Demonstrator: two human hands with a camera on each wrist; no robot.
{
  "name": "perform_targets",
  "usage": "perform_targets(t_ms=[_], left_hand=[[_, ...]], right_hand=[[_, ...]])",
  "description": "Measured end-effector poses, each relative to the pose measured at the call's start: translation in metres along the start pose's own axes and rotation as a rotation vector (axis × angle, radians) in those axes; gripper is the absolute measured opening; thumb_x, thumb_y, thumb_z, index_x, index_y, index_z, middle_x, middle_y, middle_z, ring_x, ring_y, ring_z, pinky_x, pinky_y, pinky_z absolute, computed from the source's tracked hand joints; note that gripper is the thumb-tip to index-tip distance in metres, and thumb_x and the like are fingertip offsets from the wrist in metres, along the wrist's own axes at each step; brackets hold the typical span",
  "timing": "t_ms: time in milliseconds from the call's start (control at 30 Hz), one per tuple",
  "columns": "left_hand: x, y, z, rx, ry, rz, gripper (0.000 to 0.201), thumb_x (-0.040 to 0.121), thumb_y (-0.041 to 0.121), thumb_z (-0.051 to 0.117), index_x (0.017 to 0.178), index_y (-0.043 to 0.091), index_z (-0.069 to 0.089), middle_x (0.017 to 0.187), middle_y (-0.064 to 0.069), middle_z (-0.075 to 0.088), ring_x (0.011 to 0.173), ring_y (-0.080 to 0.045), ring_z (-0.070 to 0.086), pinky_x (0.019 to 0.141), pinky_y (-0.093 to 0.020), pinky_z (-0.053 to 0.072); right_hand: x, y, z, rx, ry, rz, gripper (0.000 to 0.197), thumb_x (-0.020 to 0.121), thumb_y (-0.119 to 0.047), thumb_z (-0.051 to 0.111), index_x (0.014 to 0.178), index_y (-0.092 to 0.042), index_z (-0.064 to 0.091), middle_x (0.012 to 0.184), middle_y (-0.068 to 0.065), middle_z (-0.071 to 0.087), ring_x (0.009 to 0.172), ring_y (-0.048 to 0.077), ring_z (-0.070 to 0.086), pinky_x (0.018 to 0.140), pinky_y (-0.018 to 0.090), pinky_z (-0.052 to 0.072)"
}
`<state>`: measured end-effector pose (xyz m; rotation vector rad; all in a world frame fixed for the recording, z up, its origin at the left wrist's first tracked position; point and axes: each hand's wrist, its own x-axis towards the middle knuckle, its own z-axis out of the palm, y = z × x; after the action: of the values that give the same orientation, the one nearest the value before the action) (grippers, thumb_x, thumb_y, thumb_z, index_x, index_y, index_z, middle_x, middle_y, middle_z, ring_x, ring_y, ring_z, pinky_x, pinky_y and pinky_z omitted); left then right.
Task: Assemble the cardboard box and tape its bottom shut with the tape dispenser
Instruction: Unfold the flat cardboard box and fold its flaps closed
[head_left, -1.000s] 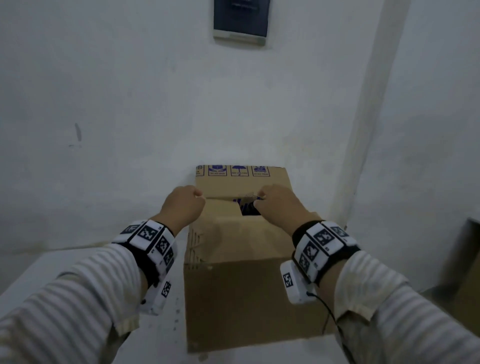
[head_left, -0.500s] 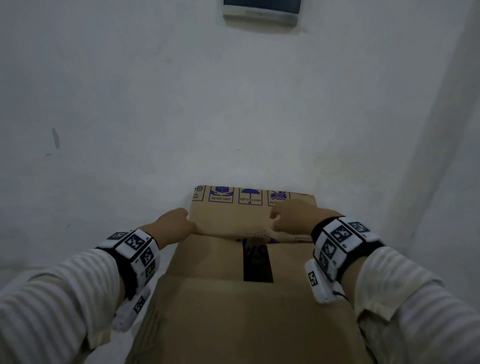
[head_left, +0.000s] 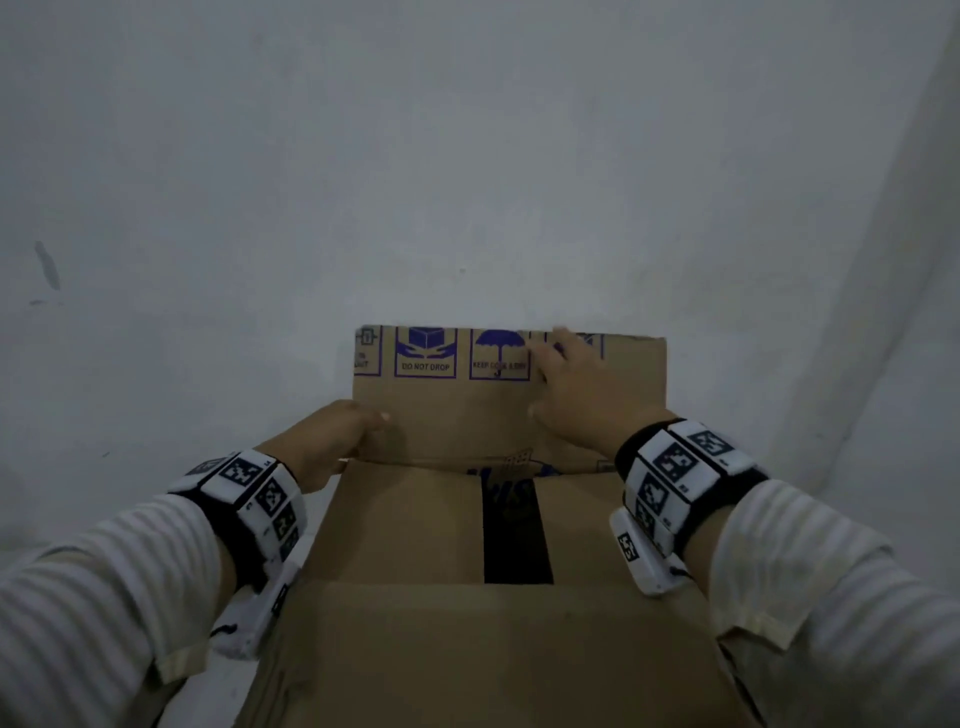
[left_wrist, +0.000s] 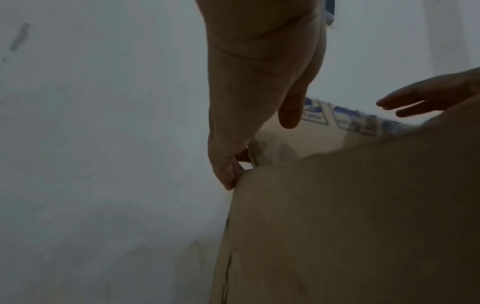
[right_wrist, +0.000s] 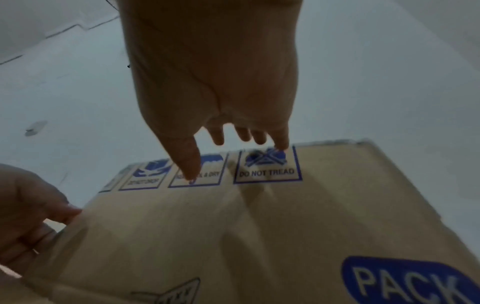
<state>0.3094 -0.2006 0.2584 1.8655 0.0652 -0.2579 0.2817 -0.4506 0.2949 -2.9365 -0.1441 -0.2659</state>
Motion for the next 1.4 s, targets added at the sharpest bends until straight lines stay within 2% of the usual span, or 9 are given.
perform_targets(t_ms=[100,167,267,367,533,667,767,1067,1400], left_hand=[[-0.006,-0.001,-0.008,-0.031,0.041,0.126,0.029,0.097,0.039,0.044,0.119,0.020,0.050,0.120,-0.001,0.054,0.109,-0.020,0.050,0.096,-0.034,0.036],[-0.015,-0.001,-0.016,-0.057,0.072,0.263,0.042,0.096,0.050,0.038,0.122,0.020,0.052,0.125,0.001,0.054,0.115,-0.019,0.048,0.098,-0.033,0.034],[-0.032,-0.008,-0.026,-0.038,0.067,0.418,0.066,0.079,0.073,0.038,0.112,0.022,0.063,0.119,0.000,0.062,0.115,-0.020,0.054,0.106,-0.037,0.038],[-0.052,-0.023,-0.030,0.017,0.069,0.468,0.054,0.079,0.069,0.042,0.095,0.023,0.066,0.107,-0.003,0.065,0.109,-0.022,0.056,0.103,-0.035,0.041],[-0.084,-0.061,-0.028,0.261,0.012,0.523,0.019,0.097,0.029,0.047,0.098,0.027,0.066,0.106,0.004,0.064,0.104,-0.014,0.056,0.078,-0.011,0.039],[-0.093,-0.089,-0.027,0.684,-0.086,0.520,0.030,0.097,0.030,0.047,0.123,0.024,0.061,0.140,0.005,0.051,0.131,-0.012,0.041,0.103,-0.024,0.033],[-0.097,-0.097,-0.026,0.728,-0.125,0.508,0.041,0.098,0.034,0.043,0.137,0.023,0.050,0.153,0.008,0.033,0.146,-0.010,0.018,0.115,-0.029,0.021],[-0.124,-0.106,-0.039,0.606,-0.062,0.533,0.039,0.099,0.035,0.041,0.134,0.023,0.053,0.150,0.004,0.040,0.141,-0.012,0.030,0.113,-0.028,0.024],[-0.161,-0.127,-0.117,0.217,0.274,0.347,0.029,0.097,0.023,0.048,0.121,0.014,0.063,0.130,-0.006,0.059,0.120,-0.022,0.053,0.094,-0.026,0.038]], right_hand=[[-0.011,-0.014,-0.017,-0.074,0.175,0.015,0.071,0.093,-0.028,0.052,0.151,-0.022,0.011,0.160,0.010,0.007,0.147,0.030,0.007,0.118,0.051,0.008],[-0.016,-0.020,-0.024,-0.166,0.162,0.057,0.059,0.094,-0.029,0.048,0.148,-0.019,0.023,0.150,0.012,0.033,0.138,0.031,0.031,0.116,0.052,0.014],[-0.031,-0.030,-0.031,-0.235,0.020,0.040,0.029,0.097,-0.025,0.043,0.117,-0.010,0.058,0.114,0.011,0.064,0.096,0.028,0.058,0.088,0.037,0.044],[-0.053,-0.042,-0.038,-0.343,-0.193,0.008,0.031,0.096,-0.026,0.047,0.107,-0.006,0.068,0.098,0.011,0.069,0.080,0.026,0.059,0.067,0.030,0.045],[-0.092,-0.065,-0.037,-0.365,-0.479,0.064,0.045,0.093,-0.031,0.057,0.135,-0.014,0.052,0.136,0.004,0.054,0.123,0.026,0.050,0.097,0.033,0.041],[-0.114,-0.079,-0.016,-0.440,-0.739,0.105,0.048,0.098,-0.024,0.049,0.144,-0.015,0.039,0.144,0.007,0.046,0.124,0.025,0.051,0.091,0.030,0.042],[-0.125,-0.087,-0.006,-0.564,-0.813,0.105,0.055,0.099,-0.032,0.046,0.147,-0.010,0.030,0.148,0.010,0.041,0.127,0.028,0.048,0.096,0.034,0.040],[-0.139,-0.130,-0.005,-0.380,-0.576,0.048,0.055,0.096,-0.034,0.051,0.144,-0.012,0.038,0.150,0.007,0.039,0.135,0.027,0.038,0.110,0.037,0.033],[-0.105,-0.282,0.010,-0.260,-0.322,-0.404,0.045,0.098,-0.030,0.046,0.140,-0.012,0.044,0.144,0.009,0.046,0.130,0.025,0.044,0.103,0.031,0.036]])
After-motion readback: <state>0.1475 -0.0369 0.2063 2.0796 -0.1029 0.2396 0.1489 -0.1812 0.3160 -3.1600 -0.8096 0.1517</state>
